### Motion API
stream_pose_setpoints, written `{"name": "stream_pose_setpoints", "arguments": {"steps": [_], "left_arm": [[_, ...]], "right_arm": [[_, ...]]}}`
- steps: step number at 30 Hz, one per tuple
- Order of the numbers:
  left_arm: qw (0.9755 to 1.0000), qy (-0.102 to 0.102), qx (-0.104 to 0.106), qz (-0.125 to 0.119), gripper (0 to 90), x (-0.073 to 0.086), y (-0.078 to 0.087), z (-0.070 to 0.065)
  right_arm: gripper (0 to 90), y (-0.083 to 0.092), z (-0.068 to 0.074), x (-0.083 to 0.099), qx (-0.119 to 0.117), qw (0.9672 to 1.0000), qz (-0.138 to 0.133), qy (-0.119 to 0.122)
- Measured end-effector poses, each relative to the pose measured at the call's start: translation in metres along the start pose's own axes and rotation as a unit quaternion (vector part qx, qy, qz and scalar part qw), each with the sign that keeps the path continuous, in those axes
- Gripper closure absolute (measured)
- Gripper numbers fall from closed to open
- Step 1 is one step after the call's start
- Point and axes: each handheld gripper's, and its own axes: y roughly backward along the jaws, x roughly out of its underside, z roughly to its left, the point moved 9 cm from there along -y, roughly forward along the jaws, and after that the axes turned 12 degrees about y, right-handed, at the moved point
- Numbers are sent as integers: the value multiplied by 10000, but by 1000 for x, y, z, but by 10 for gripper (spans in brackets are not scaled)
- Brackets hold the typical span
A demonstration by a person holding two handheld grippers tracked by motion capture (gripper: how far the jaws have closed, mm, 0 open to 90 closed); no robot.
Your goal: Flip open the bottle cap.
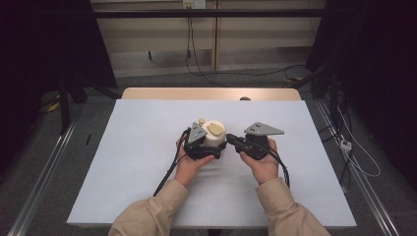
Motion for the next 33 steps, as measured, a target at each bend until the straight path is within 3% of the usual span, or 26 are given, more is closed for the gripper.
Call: {"name": "stream_pose_setpoints", "arguments": {"steps": [7,16,33], "left_arm": [[10000,15,1,0,49,0,0,0],[10000,12,-4,0,49,0,0,0],[10000,57,-14,-12,49,0,0,0]], "right_arm": [[900,-6,3,-4,-35,9997,234,59],[900,-9,4,-7,16,9993,331,190],[900,-13,7,-20,27,9991,324,286]]}}
